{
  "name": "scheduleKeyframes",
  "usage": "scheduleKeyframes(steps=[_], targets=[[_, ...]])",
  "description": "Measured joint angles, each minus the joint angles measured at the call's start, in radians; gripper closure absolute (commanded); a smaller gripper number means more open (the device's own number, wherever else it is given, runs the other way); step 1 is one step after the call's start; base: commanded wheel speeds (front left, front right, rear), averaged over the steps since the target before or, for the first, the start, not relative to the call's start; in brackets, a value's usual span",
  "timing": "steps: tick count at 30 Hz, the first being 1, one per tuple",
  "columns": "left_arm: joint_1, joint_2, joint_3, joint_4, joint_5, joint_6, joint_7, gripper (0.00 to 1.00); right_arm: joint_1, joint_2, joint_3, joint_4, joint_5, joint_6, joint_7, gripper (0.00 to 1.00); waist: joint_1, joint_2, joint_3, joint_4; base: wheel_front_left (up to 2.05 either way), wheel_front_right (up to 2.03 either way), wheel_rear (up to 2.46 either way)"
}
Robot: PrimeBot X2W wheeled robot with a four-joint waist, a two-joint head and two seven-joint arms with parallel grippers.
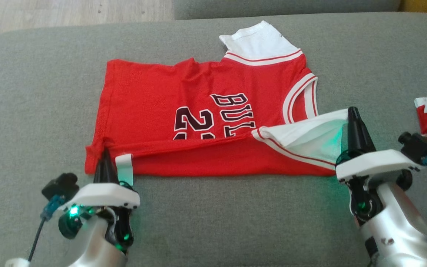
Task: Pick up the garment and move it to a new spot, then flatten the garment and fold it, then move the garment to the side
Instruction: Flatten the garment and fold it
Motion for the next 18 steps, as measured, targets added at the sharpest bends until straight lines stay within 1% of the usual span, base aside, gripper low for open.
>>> scheduleKeyframes(steps=[1,2,3,4,5,8,9,10,13,18], targets=[[-0.008,0.000,0.000,0.007,0.000,0.007,0.000,0.59,-0.011,0.001,-0.001,0.010,-0.008,0.000,0.000,1.00,0.0000,0.0000,0.003,0.000,0.00,0.00,0.00],[-0.017,0.000,0.002,0.010,0.000,0.016,0.000,0.17,-0.021,0.004,-0.003,0.016,-0.015,0.000,0.000,1.00,-0.0001,0.0000,0.005,-0.001,0.00,0.00,0.00],[-0.024,0.000,0.004,0.010,0.002,0.025,0.000,0.00,-0.030,0.008,-0.014,0.020,-0.024,0.000,0.000,0.95,-0.0001,0.0000,0.008,-0.001,0.00,0.00,0.00],[-0.031,-0.001,0.012,0.010,0.005,0.035,0.000,0.00,-0.039,0.012,-0.026,0.020,-0.038,0.000,0.000,0.31,-0.0001,0.0000,0.010,-0.001,0.00,0.00,0.00],[-0.037,0.000,0.020,0.004,0.016,0.044,0.000,0.00,-0.047,0.018,-0.040,0.017,-0.055,0.000,0.000,0.00,-0.0001,0.0000,0.011,-0.002,0.00,0.00,0.00],[-0.035,-0.001,0.058,-0.050,0.085,0.078,0.000,0.00,-0.050,0.029,-0.083,-0.034,-0.151,0.000,0.000,0.00,-0.0001,0.0000,0.008,0.000,0.00,0.00,0.00],[-0.030,0.000,0.071,-0.077,0.139,0.086,0.000,0.00,-0.048,0.027,-0.085,-0.061,-0.209,0.000,0.000,0.00,-0.0002,0.0000,0.006,0.000,0.00,0.00,0.00],[-0.025,0.000,0.078,-0.102,0.190,0.086,0.000,0.00,-0.044,0.028,-0.091,-0.089,-0.261,0.000,0.000,0.00,-0.0002,0.0000,0.002,0.001,0.00,0.00,0.00],[0.020,0.000,0.082,-0.153,0.285,0.086,-0.001,0.00,-0.018,0.040,-0.132,-0.143,-0.378,0.000,0.000,0.00,-0.0002,0.0000,-0.013,0.000,0.00,0.00,0.00],[0.180,0.001,0.087,-0.178,0.420,0.083,-0.001,0.00,0.126,0.064,-0.160,-0.174,-0.515,0.000,0.000,0.00,-0.0003,0.0000,-0.054,-0.001,0.00,0.00,0.00]])
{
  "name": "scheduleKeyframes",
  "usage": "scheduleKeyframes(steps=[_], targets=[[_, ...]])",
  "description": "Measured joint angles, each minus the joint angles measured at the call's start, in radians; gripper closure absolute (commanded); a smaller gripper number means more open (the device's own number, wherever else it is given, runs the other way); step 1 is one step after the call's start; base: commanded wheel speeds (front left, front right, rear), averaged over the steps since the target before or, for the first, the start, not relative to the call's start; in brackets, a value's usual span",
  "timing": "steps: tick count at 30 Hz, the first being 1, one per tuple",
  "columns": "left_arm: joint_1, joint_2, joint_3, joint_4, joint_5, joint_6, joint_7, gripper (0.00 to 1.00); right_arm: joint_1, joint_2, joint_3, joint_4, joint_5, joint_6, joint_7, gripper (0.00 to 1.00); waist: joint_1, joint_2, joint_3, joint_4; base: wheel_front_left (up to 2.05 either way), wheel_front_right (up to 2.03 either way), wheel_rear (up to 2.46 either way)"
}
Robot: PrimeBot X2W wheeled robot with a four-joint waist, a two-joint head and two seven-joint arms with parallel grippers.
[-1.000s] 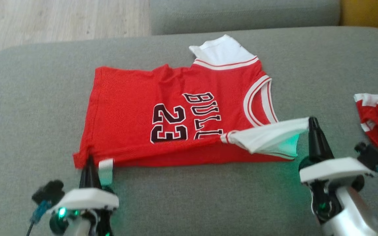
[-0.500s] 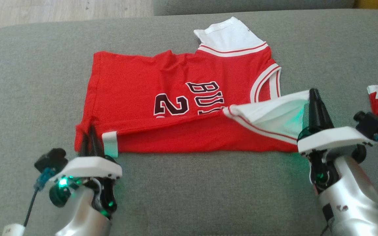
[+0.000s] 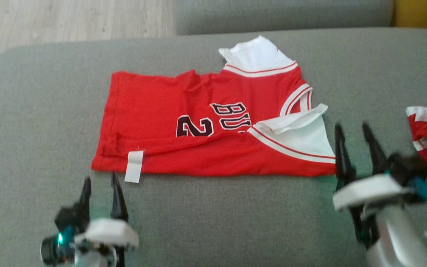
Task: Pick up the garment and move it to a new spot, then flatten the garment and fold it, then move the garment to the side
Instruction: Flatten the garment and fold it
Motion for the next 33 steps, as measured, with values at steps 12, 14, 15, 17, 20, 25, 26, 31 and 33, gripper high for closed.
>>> scheduleKeyframes(steps=[12,14,15,17,20,25,26,31,33], targets=[[0.242,0.008,0.017,-0.096,0.138,0.000,0.000,0.00,0.207,0.022,-0.015,0.005,-0.080,0.000,0.000,0.00,-0.0001,0.0000,-0.121,-0.002,0.00,0.00,0.00],[0.265,0.009,0.017,-0.105,0.140,0.000,0.000,0.00,0.225,0.022,-0.014,0.009,-0.072,0.000,0.000,0.00,-0.0001,0.0000,-0.132,0.000,0.00,0.00,0.00],[0.274,0.009,0.016,-0.110,0.141,0.000,0.000,0.00,0.232,0.022,-0.013,0.014,-0.069,0.000,0.000,0.00,-0.0001,0.0000,-0.137,0.001,0.00,0.00,0.00],[0.289,0.010,0.014,-0.121,0.141,0.001,0.000,0.00,0.249,0.022,-0.008,0.020,-0.067,0.000,0.000,0.00,-0.0001,0.0000,-0.144,0.004,0.00,0.00,0.00],[0.301,0.012,0.010,-0.126,0.141,0.001,0.000,0.00,0.262,0.022,-0.005,0.028,-0.060,0.000,0.000,0.00,-0.0001,0.0000,-0.147,0.008,0.00,0.00,0.00],[0.301,0.013,-0.005,-0.128,0.141,0.000,0.000,0.00,0.260,0.023,0.002,0.045,-0.061,0.000,0.000,0.00,0.0000,0.0000,-0.138,0.013,0.00,0.00,0.00],[0.300,0.013,-0.008,-0.128,0.141,0.000,0.000,0.00,0.258,0.023,0.004,0.057,-0.057,0.000,0.000,0.00,0.0000,0.0000,-0.134,0.015,0.00,0.00,0.00],[0.297,0.014,-0.022,-0.130,0.139,-0.011,0.000,0.00,0.212,0.024,-0.004,0.151,-0.012,0.000,0.000,0.00,0.0001,0.0000,-0.109,0.025,0.00,0.00,0.00],[0.293,0.014,-0.034,-0.130,0.135,-0.017,0.000,0.00,0.170,0.023,-0.012,0.182,-0.004,0.000,0.000,0.00,0.0002,0.0000,-0.099,0.033,0.00,0.00,0.00]])
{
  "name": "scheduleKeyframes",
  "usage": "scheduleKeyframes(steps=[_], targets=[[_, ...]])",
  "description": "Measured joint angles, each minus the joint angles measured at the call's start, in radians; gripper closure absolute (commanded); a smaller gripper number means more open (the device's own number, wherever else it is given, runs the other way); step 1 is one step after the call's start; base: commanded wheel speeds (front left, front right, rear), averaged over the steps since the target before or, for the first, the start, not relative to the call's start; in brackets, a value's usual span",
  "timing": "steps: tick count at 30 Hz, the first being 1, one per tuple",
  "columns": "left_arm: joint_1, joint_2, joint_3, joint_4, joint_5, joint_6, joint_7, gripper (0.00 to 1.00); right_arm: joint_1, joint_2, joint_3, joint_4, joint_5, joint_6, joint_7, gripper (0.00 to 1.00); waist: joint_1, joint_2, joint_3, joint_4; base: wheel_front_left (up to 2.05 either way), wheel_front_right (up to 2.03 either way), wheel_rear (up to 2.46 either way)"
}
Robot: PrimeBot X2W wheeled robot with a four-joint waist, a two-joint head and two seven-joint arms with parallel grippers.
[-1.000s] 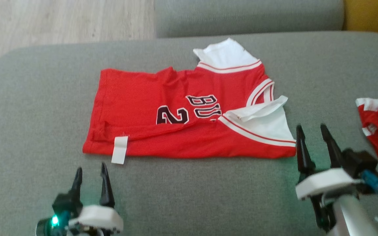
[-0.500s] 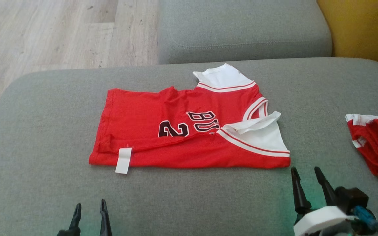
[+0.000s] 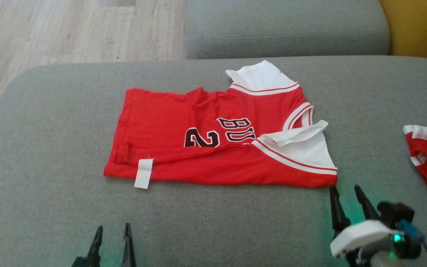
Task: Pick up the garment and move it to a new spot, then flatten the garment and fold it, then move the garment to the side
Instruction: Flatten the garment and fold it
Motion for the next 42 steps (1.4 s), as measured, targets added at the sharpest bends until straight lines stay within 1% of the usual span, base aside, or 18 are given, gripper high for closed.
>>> scheduleKeyframes(steps=[4,8,20,21,23,24,27,29,35,39,42], targets=[[-0.021,0.000,-0.015,0.000,0.000,-0.001,0.000,0.00,-0.080,0.000,-0.018,0.060,0.024,0.000,0.000,0.00,0.0000,0.0000,0.024,0.016,0.00,0.00,0.00],[-0.047,0.000,-0.017,0.002,0.000,-0.008,0.000,0.00,-0.120,0.000,-0.039,0.142,0.023,0.000,0.000,0.00,0.0001,0.0000,0.049,0.032,0.00,0.00,0.00],[-0.080,0.000,-0.016,0.003,-0.001,-0.017,0.000,0.00,-0.201,-0.001,-0.039,0.249,0.067,0.000,-0.002,0.00,0.0000,0.0000,0.102,0.047,0.00,0.00,0.00],[-0.085,0.000,-0.016,0.002,-0.001,-0.017,0.000,0.00,-0.209,-0.002,-0.033,0.259,0.070,0.000,-0.005,0.11,0.0000,0.0000,0.105,0.047,0.00,0.00,0.00],[-0.094,0.000,-0.016,0.002,-0.001,-0.017,0.000,0.00,-0.225,-0.004,-0.019,0.281,0.074,0.000,-0.009,0.94,0.0000,0.0000,0.109,0.046,0.00,0.00,0.00],[-0.097,0.000,-0.016,0.002,-0.001,-0.017,0.000,0.00,-0.232,-0.006,-0.011,0.291,0.074,0.000,-0.009,1.00,0.0000,0.0000,0.111,0.046,0.00,0.00,0.00],[-0.097,0.000,-0.017,0.003,-0.002,-0.017,0.000,0.00,-0.249,-0.005,0.005,0.314,0.074,0.000,-0.010,1.00,0.0000,0.0000,0.115,0.045,0.00,0.00,0.00],[-0.097,0.000,-0.016,0.003,-0.019,-0.017,0.000,0.00,-0.251,-0.004,-0.004,0.313,0.061,0.000,-0.010,1.00,0.0000,0.0000,0.115,0.044,0.00,0.00,0.00],[-0.130,0.000,0.000,0.009,-0.092,-0.017,0.000,0.00,-0.236,0.002,-0.099,0.269,-0.051,0.000,-0.007,1.00,-0.0001,0.0000,0.115,0.027,0.00,0.00,0.00],[-0.187,0.000,0.031,0.037,-0.143,-0.019,0.000,0.00,-0.220,0.002,-0.128,0.237,-0.099,0.000,-0.007,1.00,0.0000,0.0000,0.124,0.007,0.00,0.00,0.00],[-0.237,-0.001,0.041,0.075,-0.179,-0.052,0.000,0.00,-0.219,0.002,-0.131,0.219,-0.117,0.000,-0.007,1.00,0.0000,0.0000,0.140,-0.008,0.00,0.00,0.00]])
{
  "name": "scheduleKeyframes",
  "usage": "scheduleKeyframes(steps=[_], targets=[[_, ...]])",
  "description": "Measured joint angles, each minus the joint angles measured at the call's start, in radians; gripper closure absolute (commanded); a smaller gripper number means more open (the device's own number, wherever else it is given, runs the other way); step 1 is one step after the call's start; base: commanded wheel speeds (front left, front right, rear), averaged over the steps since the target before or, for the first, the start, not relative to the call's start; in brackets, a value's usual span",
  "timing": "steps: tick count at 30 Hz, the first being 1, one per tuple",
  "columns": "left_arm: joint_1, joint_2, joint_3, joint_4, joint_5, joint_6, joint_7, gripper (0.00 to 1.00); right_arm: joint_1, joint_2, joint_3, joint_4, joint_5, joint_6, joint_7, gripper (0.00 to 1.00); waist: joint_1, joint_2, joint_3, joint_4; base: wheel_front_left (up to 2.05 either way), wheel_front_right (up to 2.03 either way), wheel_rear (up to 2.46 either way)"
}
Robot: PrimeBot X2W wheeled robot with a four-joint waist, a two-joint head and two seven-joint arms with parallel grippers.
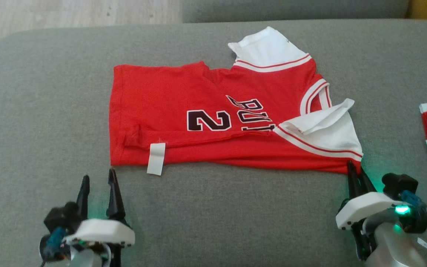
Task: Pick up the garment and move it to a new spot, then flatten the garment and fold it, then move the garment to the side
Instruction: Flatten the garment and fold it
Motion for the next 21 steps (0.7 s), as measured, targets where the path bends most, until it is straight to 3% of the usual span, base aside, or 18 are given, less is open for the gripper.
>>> scheduleKeyframes(steps=[7,16,17,18,19,20,21], targets=[[-0.136,-0.002,0.012,0.115,-0.028,-0.062,0.000,0.00,-0.009,0.000,0.020,-0.034,-0.001,0.000,-0.001,1.00,0.0000,0.0000,0.047,-0.026,0.00,0.00,0.00],[-0.193,-0.005,-0.031,0.255,-0.062,-0.098,0.000,0.00,-0.026,0.000,0.046,-0.054,0.015,0.000,-0.001,1.00,0.0000,0.0000,0.077,-0.046,0.00,0.00,0.00],[-0.195,-0.004,-0.041,0.260,-0.064,-0.098,-0.002,0.15,-0.026,0.000,0.046,-0.056,0.015,0.000,-0.001,1.00,-0.0001,0.0000,0.079,-0.047,0.00,0.00,0.00],[-0.202,-0.004,-0.051,0.269,-0.068,-0.099,-0.002,0.51,-0.027,0.000,0.047,-0.058,0.015,0.000,-0.001,1.00,-0.0001,0.0000,0.081,-0.047,0.00,0.00,0.00],[-0.202,-0.004,-0.051,0.269,-0.068,-0.099,-0.002,0.64,-0.027,0.000,0.047,-0.058,0.015,0.000,-0.001,1.00,-0.0001,0.0000,0.081,-0.047,0.00,0.00,0.00],[-0.212,-0.004,-0.058,0.279,-0.073,-0.105,-0.002,0.92,-0.028,-0.001,0.047,-0.060,0.015,0.000,-0.001,1.00,-0.0001,0.0000,0.083,-0.047,0.00,0.00,0.00],[-0.222,-0.003,-0.068,0.283,-0.073,-0.106,-0.002,1.00,-0.030,-0.001,0.047,-0.061,0.017,0.000,-0.001,1.00,0.0000,0.0000,0.085,-0.046,0.00,0.00,0.00]])
